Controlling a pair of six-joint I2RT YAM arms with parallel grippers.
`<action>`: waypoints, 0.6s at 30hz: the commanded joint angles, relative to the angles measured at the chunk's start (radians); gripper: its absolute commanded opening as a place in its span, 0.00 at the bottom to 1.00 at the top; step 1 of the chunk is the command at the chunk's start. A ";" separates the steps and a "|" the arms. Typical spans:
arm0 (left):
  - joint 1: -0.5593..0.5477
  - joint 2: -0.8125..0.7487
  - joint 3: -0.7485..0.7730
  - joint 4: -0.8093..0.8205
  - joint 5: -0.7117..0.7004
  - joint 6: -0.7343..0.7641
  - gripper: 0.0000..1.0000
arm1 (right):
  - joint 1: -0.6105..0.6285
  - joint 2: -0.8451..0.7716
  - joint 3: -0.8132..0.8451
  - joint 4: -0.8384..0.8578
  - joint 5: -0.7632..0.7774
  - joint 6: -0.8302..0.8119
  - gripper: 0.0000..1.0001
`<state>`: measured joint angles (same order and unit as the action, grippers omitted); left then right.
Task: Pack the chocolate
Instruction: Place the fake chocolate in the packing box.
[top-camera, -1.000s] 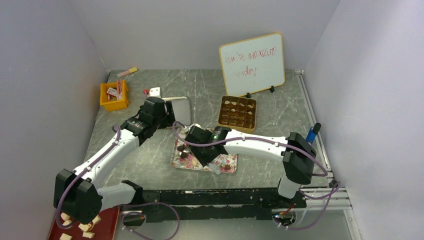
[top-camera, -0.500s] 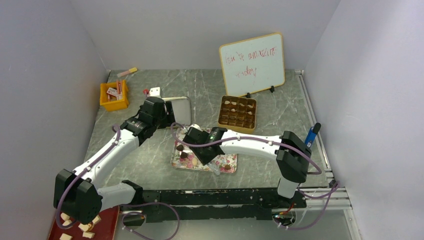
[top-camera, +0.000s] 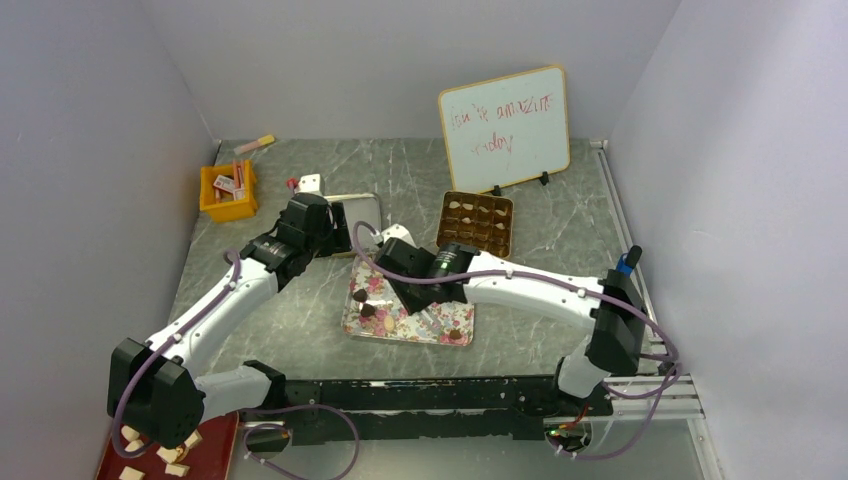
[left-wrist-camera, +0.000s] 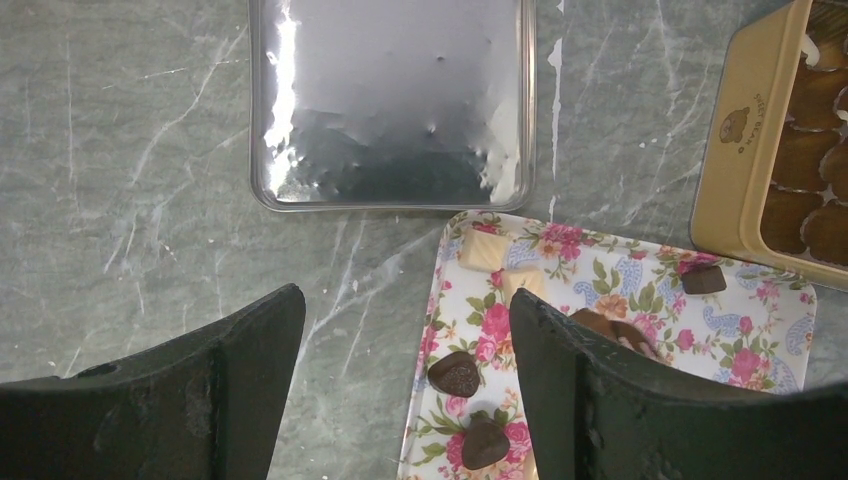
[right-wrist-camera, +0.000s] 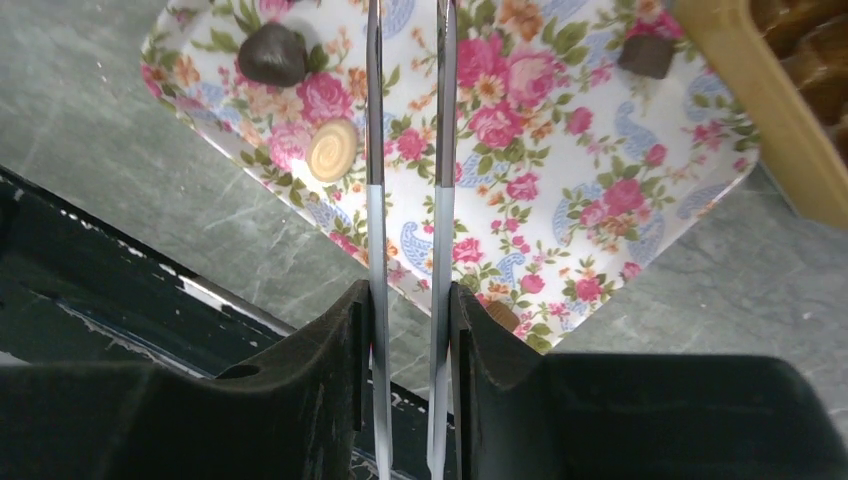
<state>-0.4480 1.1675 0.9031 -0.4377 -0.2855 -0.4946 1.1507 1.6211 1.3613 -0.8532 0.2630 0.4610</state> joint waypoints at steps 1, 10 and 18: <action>0.005 -0.003 -0.003 0.029 0.018 -0.008 0.79 | -0.032 -0.087 0.080 -0.053 0.108 0.028 0.00; 0.005 0.019 0.001 0.042 0.031 0.001 0.79 | -0.258 -0.163 0.041 -0.022 0.107 -0.042 0.00; 0.006 0.030 0.008 0.044 0.030 0.014 0.79 | -0.396 -0.126 0.001 0.052 0.053 -0.112 0.00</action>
<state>-0.4473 1.1957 0.9031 -0.4263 -0.2623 -0.4908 0.7868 1.4933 1.3735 -0.8738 0.3336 0.3962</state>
